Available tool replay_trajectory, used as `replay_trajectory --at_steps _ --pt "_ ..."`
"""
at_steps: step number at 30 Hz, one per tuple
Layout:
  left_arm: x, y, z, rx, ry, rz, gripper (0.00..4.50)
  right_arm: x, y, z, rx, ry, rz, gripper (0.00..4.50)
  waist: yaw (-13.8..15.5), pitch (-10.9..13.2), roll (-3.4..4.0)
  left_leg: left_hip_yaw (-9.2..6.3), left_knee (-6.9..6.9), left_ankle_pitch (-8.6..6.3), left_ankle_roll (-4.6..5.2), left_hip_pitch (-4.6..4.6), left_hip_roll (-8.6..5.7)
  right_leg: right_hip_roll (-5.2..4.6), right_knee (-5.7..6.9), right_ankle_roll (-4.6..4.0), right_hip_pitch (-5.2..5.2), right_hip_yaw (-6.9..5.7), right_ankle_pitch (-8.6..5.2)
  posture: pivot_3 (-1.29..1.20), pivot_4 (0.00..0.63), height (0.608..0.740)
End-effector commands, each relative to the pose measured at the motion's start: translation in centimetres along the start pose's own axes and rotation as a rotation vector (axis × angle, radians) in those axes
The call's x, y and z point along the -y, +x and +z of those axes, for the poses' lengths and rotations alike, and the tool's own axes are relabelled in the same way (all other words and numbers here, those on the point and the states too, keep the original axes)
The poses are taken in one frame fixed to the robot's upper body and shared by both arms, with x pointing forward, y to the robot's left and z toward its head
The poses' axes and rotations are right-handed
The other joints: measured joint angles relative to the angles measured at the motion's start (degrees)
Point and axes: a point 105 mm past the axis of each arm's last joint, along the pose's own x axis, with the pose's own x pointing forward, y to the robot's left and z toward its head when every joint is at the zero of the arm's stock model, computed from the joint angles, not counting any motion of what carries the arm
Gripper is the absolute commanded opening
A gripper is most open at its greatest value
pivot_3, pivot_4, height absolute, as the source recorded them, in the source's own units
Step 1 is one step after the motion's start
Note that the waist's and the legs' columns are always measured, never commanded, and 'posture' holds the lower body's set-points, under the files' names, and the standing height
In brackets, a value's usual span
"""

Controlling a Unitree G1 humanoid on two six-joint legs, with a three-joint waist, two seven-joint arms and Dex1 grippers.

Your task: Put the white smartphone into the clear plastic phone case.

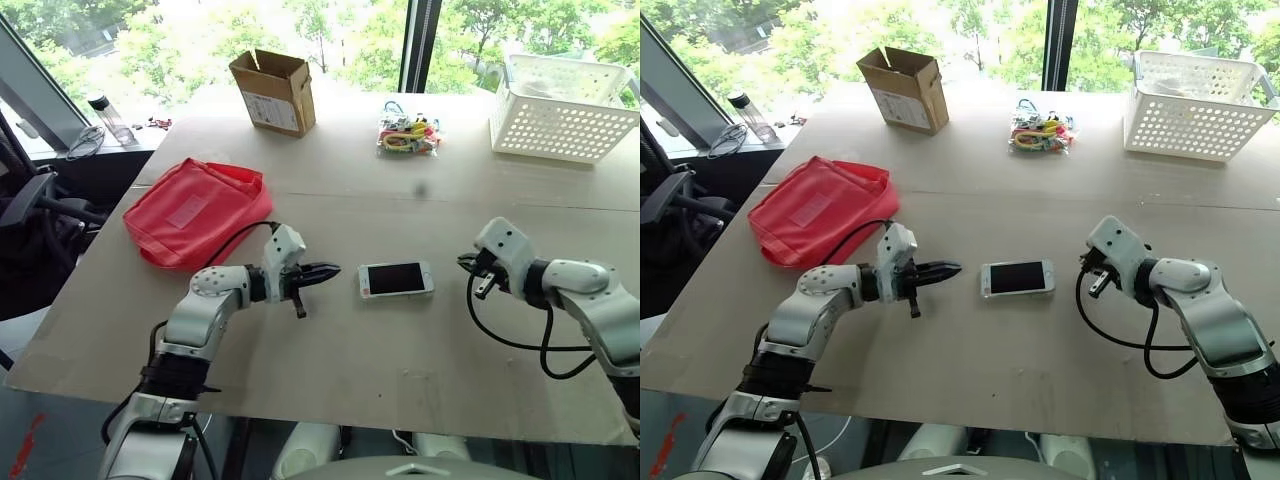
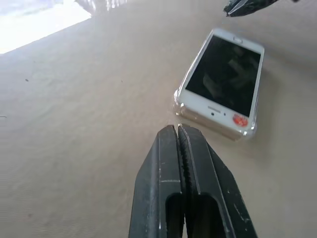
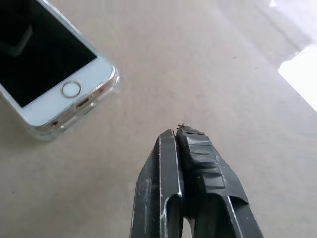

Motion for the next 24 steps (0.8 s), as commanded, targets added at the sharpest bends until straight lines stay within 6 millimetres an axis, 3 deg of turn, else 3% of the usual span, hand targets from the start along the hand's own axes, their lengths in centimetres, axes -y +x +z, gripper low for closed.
replay_trajectory --at_steps 1,6,9,17,24 --pt "1.2 1.8 1.7 0.044 0.045 -0.071 0.05 -0.7 0.3 2.9 0.162 0.018 0.050 0.00 -0.01 0.00 0.00 0.00 0.00 0.00 0.00 0.00 0.00 0.00 0.00 0.00 0.00 0.00 0.00 0.00 0.150 0.740" --pt "1.7 4.7 0.5 -0.022 0.068 -0.117 0.05 -1.5 1.8 3.2 0.161 0.005 0.125 0.00 -0.04 0.00 -0.01 0.02 0.03 0.00 0.00 0.00 0.00 0.00 0.01 0.00 0.01 0.01 0.01 0.00 0.150 0.740" --pt "2.0 5.3 -0.1 -0.042 0.060 -0.132 0.05 -1.9 2.4 2.9 0.138 0.003 0.181 0.00 -0.25 0.01 -0.01 0.02 0.02 0.00 0.00 0.00 0.00 0.01 0.01 0.00 -0.01 0.01 0.00 0.00 0.150 0.740" --pt "2.5 5.6 -1.8 -0.101 0.048 -0.125 0.05 -3.1 3.9 -2.5 -0.155 -0.050 0.341 0.00 -0.07 -0.09 -0.04 0.02 0.03 0.00 0.00 0.13 0.00 0.00 0.01 0.00 0.13 0.00 0.00 0.00 0.150 0.740" --pt "2.7 5.8 -2.0 -0.104 0.038 -0.111 0.05 -4.7 5.4 -4.8 -0.280 -0.073 0.434 0.00 -0.05 -0.58 -0.49 0.01 -0.02 -0.16 0.25 0.86 0.00 0.00 -0.05 0.00 0.80 0.01 -0.01 0.00 0.150 0.740"
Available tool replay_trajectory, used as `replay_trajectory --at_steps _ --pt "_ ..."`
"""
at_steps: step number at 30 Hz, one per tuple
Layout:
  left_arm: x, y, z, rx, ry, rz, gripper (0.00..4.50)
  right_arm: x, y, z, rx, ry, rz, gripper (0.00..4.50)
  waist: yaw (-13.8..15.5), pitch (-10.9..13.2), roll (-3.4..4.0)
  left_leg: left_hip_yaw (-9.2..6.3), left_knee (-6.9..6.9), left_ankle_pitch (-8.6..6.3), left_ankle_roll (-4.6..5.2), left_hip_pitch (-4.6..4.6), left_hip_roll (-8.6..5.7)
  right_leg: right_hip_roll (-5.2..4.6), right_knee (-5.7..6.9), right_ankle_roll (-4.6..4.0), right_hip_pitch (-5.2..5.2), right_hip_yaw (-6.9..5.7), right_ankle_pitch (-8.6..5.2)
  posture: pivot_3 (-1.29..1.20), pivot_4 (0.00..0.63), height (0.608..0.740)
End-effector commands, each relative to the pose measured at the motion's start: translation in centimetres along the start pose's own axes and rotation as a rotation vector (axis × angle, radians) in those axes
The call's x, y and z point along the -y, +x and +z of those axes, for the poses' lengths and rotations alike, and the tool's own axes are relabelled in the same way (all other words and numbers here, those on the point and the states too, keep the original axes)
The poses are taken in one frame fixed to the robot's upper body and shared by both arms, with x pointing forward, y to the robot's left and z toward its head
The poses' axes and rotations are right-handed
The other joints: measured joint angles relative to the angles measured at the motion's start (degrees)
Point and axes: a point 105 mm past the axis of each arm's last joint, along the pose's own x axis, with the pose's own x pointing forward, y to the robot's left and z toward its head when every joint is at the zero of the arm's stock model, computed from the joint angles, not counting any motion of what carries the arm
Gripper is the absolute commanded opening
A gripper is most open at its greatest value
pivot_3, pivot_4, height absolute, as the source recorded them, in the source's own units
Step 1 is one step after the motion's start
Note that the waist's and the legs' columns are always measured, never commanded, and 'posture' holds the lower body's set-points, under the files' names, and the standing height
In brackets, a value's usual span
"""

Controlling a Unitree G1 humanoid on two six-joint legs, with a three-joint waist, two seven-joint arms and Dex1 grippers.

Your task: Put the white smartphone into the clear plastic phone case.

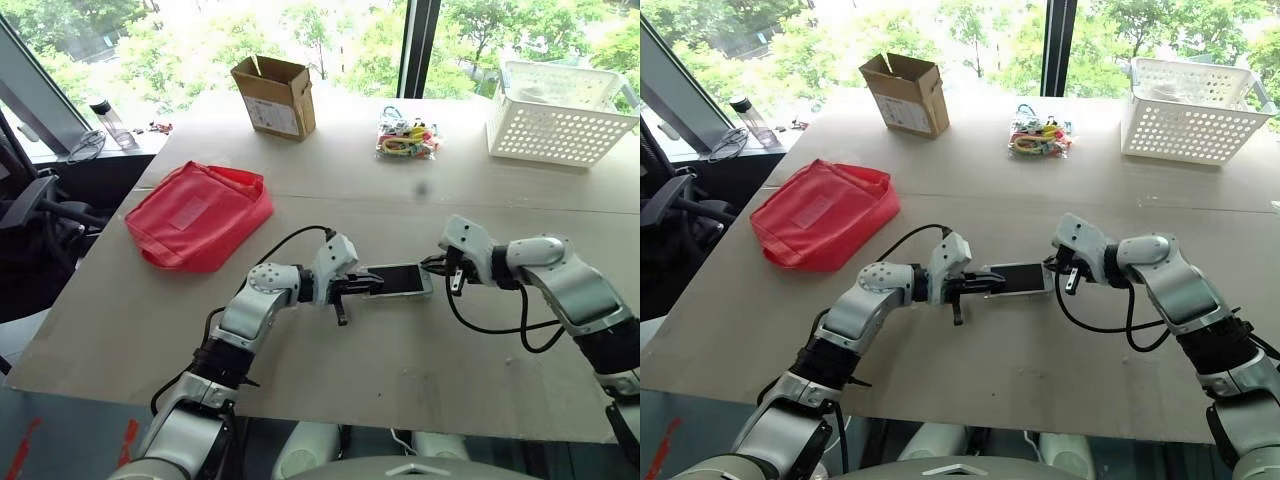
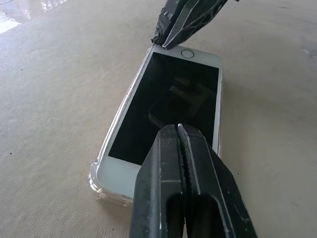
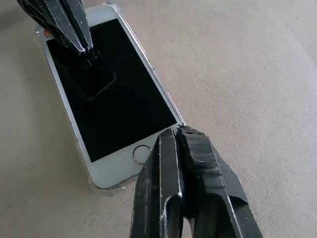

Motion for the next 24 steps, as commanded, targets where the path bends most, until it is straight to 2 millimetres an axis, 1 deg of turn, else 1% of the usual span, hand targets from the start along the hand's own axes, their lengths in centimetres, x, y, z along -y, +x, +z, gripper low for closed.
replay_trajectory --at_steps 1,4,6,7,8,10,11,12,14,16,18,19,21,22,24 --pt "0.5 0.1 -0.9 -0.030 -0.025 -0.001 0.05 -2.6 2.2 -4.6 -0.174 0.051 0.114 0.00 0.01 -0.30 -0.18 -0.01 0.00 -0.01 0.01 0.04 0.00 0.00 0.01 0.00 0.03 -0.01 0.00 0.00 0.150 0.740" --pt "0.5 0.1 -1.1 -0.037 -0.028 0.007 0.05 -2.9 2.3 -5.7 -0.224 0.023 0.121 0.00 0.02 -0.82 -0.43 -0.04 -0.01 -0.01 0.00 0.08 0.01 0.02 0.01 0.00 0.06 -0.02 0.00 0.00 0.150 0.740" --pt "0.5 0.1 -1.1 -0.038 -0.029 0.013 0.05 -2.6 2.1 -5.8 -0.212 0.008 0.096 0.00 0.07 -0.96 -0.47 -0.04 0.00 -0.01 0.00 0.10 0.01 0.01 0.00 0.00 0.10 -0.02 0.00 0.00 0.150 0.740" --pt "0.5 0.1 -1.1 -0.037 -0.030 0.015 0.05 -2.3 2.0 -5.3 -0.175 0.015 0.070 0.00 0.10 -0.99 -0.48 -0.04 0.00 -0.01 -0.01 0.15 0.01 0.01 -0.03 0.00 0.18 -0.02 0.00 0.00 0.150 0.740" --pt "0.5 0.1 -1.1 -0.036 -0.030 0.017 0.05 -2.0 1.8 -4.4 -0.115 0.019 0.052 0.00 0.16 -1.01 -0.51 -0.04 -0.01 -0.02 0.00 0.24 0.01 0.01 -0.06 0.00 0.28 -0.03 0.00 0.00 0.150 0.740" --pt "0.5 0.1 -1.1 -0.033 -0.031 0.021 0.05 -1.5 0.5 -1.1 0.091 0.060 0.039 0.00 0.30 -1.01 -0.54 -0.08 -0.03 -0.13 -0.14 0.29 0.01 0.01 -0.10 0.00 0.35 -0.05 -0.01 0.00 0.150 0.740" --pt "0.5 0.1 -1.1 -0.032 -0.031 0.022 0.05 -1.4 -0.3 0.2 0.166 0.088 0.038 0.00 0.22 -0.92 -0.41 -0.11 -0.04 -0.13 -0.14 0.27 0.01 0.00 -0.11 0.00 0.35 -0.08 -0.01 0.00 0.150 0.740" --pt "0.5 0.1 -1.1 -0.031 -0.031 0.023 0.05 -1.4 -1.0 0.9 0.210 0.104 0.039 0.00 0.15 -0.82 -0.24 -0.10 -0.04 -0.12 -0.11 0.26 0.01 0.01 -0.12 0.00 0.32 -0.05 -0.01 0.00 0.150 0.740" --pt "0.4 0.1 -1.0 -0.029 -0.033 0.028 0.05 -1.6 -2.1 1.5 0.232 0.109 0.046 0.00 0.01 -0.77 -0.17 -0.08 -0.03 -0.02 0.04 0.06 0.01 0.00 -0.09 0.00 0.16 -0.02 0.00 0.00 0.150 0.740" --pt "0.3 0.2 -1.0 -0.026 -0.035 0.033 0.05 -2.2 -2.5 1.1 0.192 0.113 0.071 0.00 0.12 -0.70 -0.06 -0.09 -0.03 0.00 0.00 -0.10 0.01 0.01 -0.03 0.00 -0.03 -0.03 0.00 0.00 0.150 0.740" --pt "0.2 0.2 -0.9 -0.025 -0.036 0.036 0.05 -3.1 -1.8 -0.6 0.076 0.092 0.095 0.00 0.15 -0.69 -0.05 -0.09 -0.05 0.11 -0.20 -0.24 0.01 0.00 -0.03 0.00 -0.19 -0.04 0.00 0.00 0.150 0.740" --pt "0.2 0.2 -0.9 -0.024 -0.036 0.037 0.05 -3.4 -1.2 -1.8 0.004 0.074 0.108 0.00 0.15 -0.70 -0.05 -0.09 -0.06 0.12 -0.21 -0.26 0.01 0.00 -0.04 0.00 -0.22 -0.03 0.00 0.00 0.150 0.740" --pt "0.1 0.2 -0.8 -0.023 -0.035 0.038 0.05 -3.9 -0.4 -3.7 -0.107 0.058 0.133 0.00 0.06 -0.71 -0.04 -0.07 -0.08 0.10 -0.19 -0.22 0.01 0.00 -0.07 0.00 -0.21 -0.02 0.00 0.00 0.150 0.740" --pt "0.1 0.2 -0.7 -0.023 -0.034 0.039 0.05 -4.2 0.0 -4.6 -0.155 0.057 0.152 0.00 0.11 -0.72 -0.08 -0.06 -0.08 0.01 -0.03 -0.18 0.01 -0.01 -0.08 0.00 -0.18 -0.01 -0.01 0.00 0.150 0.740" --pt "0.1 0.3 -0.6 -0.021 -0.033 0.041 0.05 -4.4 0.6 -5.7 -0.217 0.059 0.180 0.00 0.09 -0.76 -0.13 -0.07 -0.07 -0.02 0.02 -0.11 0.01 0.00 -0.08 0.00 -0.11 -0.04 -0.01 0.00 0.150 0.740"
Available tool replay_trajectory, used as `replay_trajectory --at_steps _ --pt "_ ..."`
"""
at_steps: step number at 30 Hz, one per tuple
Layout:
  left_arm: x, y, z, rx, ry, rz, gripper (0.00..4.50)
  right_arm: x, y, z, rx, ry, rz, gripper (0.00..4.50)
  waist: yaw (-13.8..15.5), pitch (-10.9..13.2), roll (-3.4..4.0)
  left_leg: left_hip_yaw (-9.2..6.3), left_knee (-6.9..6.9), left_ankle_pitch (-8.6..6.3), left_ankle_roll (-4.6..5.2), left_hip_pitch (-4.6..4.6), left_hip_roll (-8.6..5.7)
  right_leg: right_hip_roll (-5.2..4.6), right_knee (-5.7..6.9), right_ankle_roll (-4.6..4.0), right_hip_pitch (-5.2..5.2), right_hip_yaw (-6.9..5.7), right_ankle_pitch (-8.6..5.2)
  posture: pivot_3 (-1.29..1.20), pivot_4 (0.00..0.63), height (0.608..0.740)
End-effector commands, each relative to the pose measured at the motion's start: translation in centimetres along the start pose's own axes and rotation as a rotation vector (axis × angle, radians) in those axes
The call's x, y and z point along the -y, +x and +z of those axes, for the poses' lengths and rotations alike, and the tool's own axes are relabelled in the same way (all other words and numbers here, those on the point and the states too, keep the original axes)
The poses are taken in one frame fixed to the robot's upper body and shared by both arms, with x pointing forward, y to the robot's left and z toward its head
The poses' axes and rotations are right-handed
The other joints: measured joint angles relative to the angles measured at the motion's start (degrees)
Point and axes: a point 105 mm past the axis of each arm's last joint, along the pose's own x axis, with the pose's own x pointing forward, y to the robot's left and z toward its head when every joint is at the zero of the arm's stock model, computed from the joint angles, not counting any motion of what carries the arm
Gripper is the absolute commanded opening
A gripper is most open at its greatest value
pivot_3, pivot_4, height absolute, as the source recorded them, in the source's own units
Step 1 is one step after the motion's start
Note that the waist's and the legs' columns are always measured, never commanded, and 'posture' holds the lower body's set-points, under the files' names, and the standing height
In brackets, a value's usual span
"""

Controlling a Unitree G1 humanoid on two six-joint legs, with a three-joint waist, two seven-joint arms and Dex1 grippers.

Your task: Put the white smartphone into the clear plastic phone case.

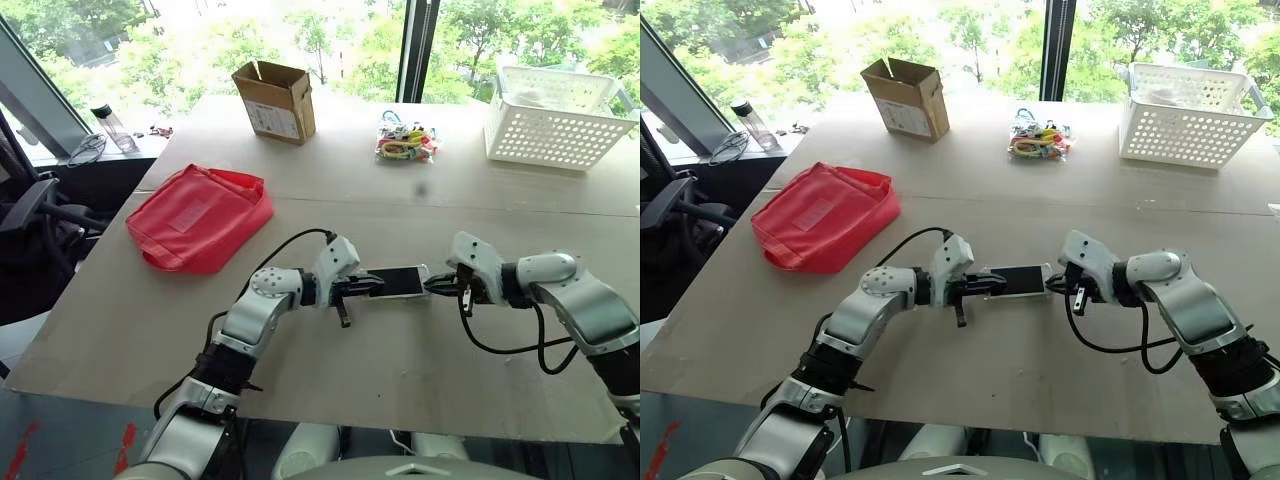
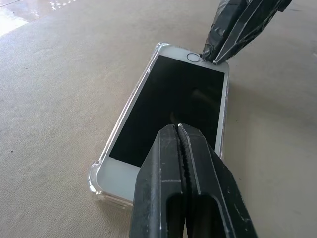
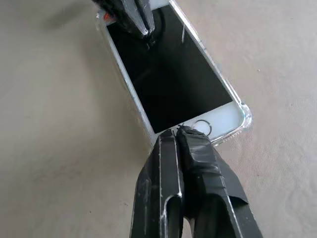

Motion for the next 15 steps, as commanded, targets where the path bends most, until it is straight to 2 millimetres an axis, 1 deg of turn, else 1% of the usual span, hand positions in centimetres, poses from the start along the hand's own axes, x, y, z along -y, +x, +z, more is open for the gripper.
replay_trajectory --at_steps 1,3,4,5,6,8,9,10,11,12,13,14,15 --pt "0.0 0.1 -0.1 -0.012 -0.003 0.006 0.05 -1.8 2.0 -5.1 -0.212 0.071 0.106 0.00 0.04 -0.09 -0.13 -0.01 0.00 -0.02 0.00 0.09 0.00 0.00 -0.03 0.01 0.13 -0.03 -0.01 0.00 0.150 0.740" --pt "0.0 0.0 -0.1 -0.010 -0.002 0.012 0.05 -2.2 2.1 -5.7 -0.243 0.060 0.144 0.00 0.05 -0.18 -0.28 -0.06 0.00 -0.06 -0.07 0.22 0.02 0.00 -0.06 0.01 0.31 -0.09 -0.01 0.00 0.150 0.740" --pt "0.0 -0.1 -0.1 -0.008 -0.002 0.019 0.05 -2.0 2.2 -5.8 -0.242 0.054 0.137 0.00 0.06 -0.23 -0.34 -0.06 0.00 -0.10 -0.13 0.29 0.02 0.00 -0.09 0.01 0.39 -0.10 -0.01 0.00 0.150 0.740" --pt "0.0 -0.2 -0.1 -0.002 -0.002 0.027 0.05 -1.7 2.2 -5.5 -0.221 0.051 0.118 0.00 0.06 -0.28 -0.42 -0.06 0.00 -0.11 -0.14 0.31 0.02 0.00 -0.10 0.02 0.42 -0.10 -0.01 0.00 0.150 0.740" --pt "-0.1 -0.3 0.1 0.010 0.001 0.036 0.05 -1.2 2.2 -4.8 -0.170 0.044 0.089 0.00 0.06 -0.33 -0.50 -0.06 0.00 -0.11 -0.14 0.34 0.02 0.00 -0.11 0.02 0.45 -0.10 -0.01 0.00 0.150 0.740" --pt "-0.3 -0.6 1.1 0.079 -0.010 0.068 0.05 0.8 2.1 -1.5 0.047 0.058 -0.032 0.00 0.03 -0.35 -0.67 -0.06 -0.01 -0.12 -0.16 0.39 0.02 0.01 -0.11 0.01 0.49 -0.08 -0.01 0.00 0.150 0.740" --pt "-0.5 -0.9 1.9 0.131 -0.012 0.090 0.05 2.0 1.6 0.3 0.169 0.066 -0.115 0.00 -0.04 -0.24 -0.64 -0.06 -0.02 -0.13 -0.17 0.39 0.05 0.03 -0.11 0.01 0.49 -0.08 -0.01 0.00 0.150 0.740" --pt "-0.9 -1.4 2.8 0.188 0.000 0.125 0.05 3.2 0.8 1.7 0.268 0.067 -0.207 0.00 -0.05 0.00 -0.44 -0.05 -0.03 -0.12 -0.17 0.39 0.06 0.04 -0.08 0.00 0.45 -0.04 -0.01 0.00 0.150 0.740" --pt "-1.5 -1.9 3.6 0.240 0.009 0.183 0.05 4.3 -0.2 2.8 0.344 0.066 -0.292 0.00 -0.02 0.17 -0.29 -0.03 -0.02 -0.12 -0.17 0.32 0.05 0.04 -0.04 0.00 0.36 0.00 0.00 0.00 0.150 0.740" --pt "-2.6 -2.8 4.5 0.290 0.019 0.280 0.01 5.5 -1.5 3.8 0.416 0.061 -0.389 0.27 0.05 0.32 -0.21 -0.02 0.01 -0.08 -0.15 0.10 0.05 0.04 0.00 0.00 0.17 0.01 0.01 0.00 0.150 0.740" --pt "-3.6 -3.8 5.1 0.335 0.023 0.366 0.00 6.0 -2.4 4.4 0.474 0.087 -0.445 0.58 0.12 0.37 -0.18 0.00 0.07 0.17 -0.26 -0.16 0.05 0.04 0.11 -0.01 -0.12 0.02 0.02 0.00 0.150 0.740" --pt "-4.6 -4.9 5.6 0.371 0.045 0.462 0.00 6.1 -3.1 4.6 0.505 0.091 -0.469 0.84 0.18 0.38 -0.18 0.03 0.08 0.22 -0.35 -0.38 0.04 0.04 0.19 -0.02 -0.38 0.05 0.03 0.00 0.150 0.740" --pt "-5.5 -6.2 6.0 0.405 0.047 0.547 0.00 6.2 -3.5 4.5 0.511 0.084 -0.504 1.31 0.17 0.37 -0.18 0.01 0.08 0.25 -0.39 -0.59 0.04 0.04 0.22 -0.03 -0.61 0.02 0.04 0.00 0.150 0.740"
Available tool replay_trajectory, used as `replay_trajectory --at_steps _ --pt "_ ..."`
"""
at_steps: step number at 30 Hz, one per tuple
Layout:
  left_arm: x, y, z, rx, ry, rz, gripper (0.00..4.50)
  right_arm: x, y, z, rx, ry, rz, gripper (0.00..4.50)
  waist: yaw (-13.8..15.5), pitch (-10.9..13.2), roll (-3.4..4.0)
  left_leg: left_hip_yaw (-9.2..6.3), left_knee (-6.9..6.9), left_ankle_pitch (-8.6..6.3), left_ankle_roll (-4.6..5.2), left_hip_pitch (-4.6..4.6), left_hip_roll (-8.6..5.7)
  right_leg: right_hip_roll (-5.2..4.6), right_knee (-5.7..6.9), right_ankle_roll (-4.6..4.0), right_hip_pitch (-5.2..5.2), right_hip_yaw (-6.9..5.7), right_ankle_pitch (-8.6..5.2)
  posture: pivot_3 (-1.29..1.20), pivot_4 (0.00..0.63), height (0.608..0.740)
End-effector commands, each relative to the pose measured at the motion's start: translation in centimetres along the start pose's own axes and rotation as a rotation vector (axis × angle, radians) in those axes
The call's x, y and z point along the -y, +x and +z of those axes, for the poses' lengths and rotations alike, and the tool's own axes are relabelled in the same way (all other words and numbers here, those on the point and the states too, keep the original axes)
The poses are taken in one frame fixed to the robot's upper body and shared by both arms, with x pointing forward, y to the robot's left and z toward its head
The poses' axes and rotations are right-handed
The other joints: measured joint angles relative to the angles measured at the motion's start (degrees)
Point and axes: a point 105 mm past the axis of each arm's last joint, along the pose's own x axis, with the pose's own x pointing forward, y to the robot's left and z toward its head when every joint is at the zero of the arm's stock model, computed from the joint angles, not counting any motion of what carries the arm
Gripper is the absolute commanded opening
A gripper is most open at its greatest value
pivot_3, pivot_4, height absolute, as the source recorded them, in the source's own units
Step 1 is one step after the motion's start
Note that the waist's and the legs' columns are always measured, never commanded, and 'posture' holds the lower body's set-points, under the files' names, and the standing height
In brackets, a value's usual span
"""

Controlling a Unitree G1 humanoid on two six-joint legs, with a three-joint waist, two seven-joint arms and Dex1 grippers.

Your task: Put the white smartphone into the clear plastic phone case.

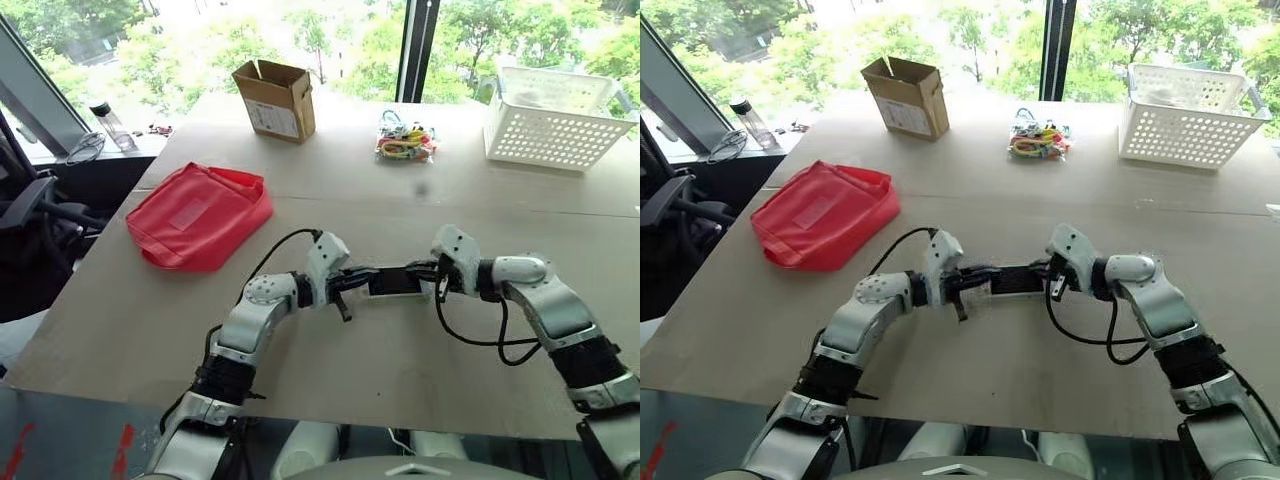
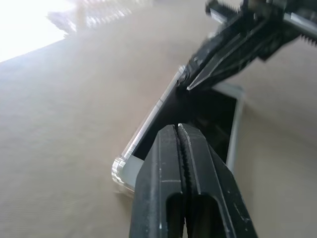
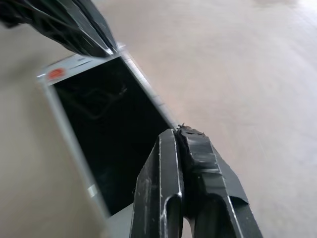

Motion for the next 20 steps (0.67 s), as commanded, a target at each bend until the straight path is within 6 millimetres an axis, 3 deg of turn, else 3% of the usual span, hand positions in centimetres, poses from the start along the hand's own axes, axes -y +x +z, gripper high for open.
replay_trajectory --at_steps 1,2,7,10,12,15,20 --pt "-4.3 -2.9 4.5 0.192 0.086 0.283 0.51 2.3 -2.5 3.1 0.136 -0.064 -0.164 1.79 -0.07 0.00 0.00 -0.03 0.00 0.02 -0.02 -0.11 0.00 0.02 -0.03 -0.01 -0.11 -0.03 0.00 0.00 0.150 0.740" --pt "-5.0 -4.0 4.9 0.210 0.081 0.335 0.76 2.2 -3.0 3.1 0.151 -0.070 -0.184 2.24 -0.09 0.00 0.00 -0.02 -0.02 0.02 -0.03 -0.15 0.00 0.03 -0.06 -0.01 -0.15 -0.03 0.00 0.00 0.150 0.740" --pt "-5.4 -7.9 5.9 0.229 0.083 0.433 2.96 2.0 -5.0 2.6 0.185 -0.057 -0.279 4.48 -0.34 0.04 0.07 0.00 -0.17 -0.01 0.01 -0.21 -0.01 0.01 -0.33 -0.01 -0.23 0.03 -0.01 0.00 0.150 0.740" --pt "-4.6 -10.6 5.7 0.209 0.039 0.470 4.44 1.9 -7.4 1.3 0.192 -0.040 -0.373 4.50 -0.11 0.16 0.15 0.03 -0.15 -0.02 0.02 -0.19 -0.02 0.02 -0.25 -0.01 -0.25 0.06 0.00 0.00 0.150 0.740" --pt "-3.9 -11.8 5.6 0.194 0.021 0.475 4.44 1.1 -8.4 0.7 0.201 -0.024 -0.384 4.50 0.02 0.18 0.19 0.03 -0.18 -0.02 0.02 -0.13 -0.01 0.02 -0.20 -0.01 -0.22 0.06 -0.01 0.00 0.150 0.740" --pt "-2.8 -13.1 3.7 0.114 0.007 0.506 4.44 -0.2 -10.1 -0.8 0.176 -0.002 -0.449 4.50 0.09 0.32 0.32 0.02 -0.19 -0.03 0.01 -0.03 -0.01 0.01 -0.14 -0.01 -0.11 0.04 0.00 0.00 0.150 0.740" --pt "-2.5 -14.3 2.0 0.073 -0.041 0.591 4.44 -1.4 -12.6 -2.5 0.123 0.034 -0.569 4.50 0.12 0.52 0.53 0.05 -0.22 -0.31 0.05 0.28 -0.01 0.00 -0.14 0.00 0.12 0.08 -0.03 0.00 0.150 0.740"
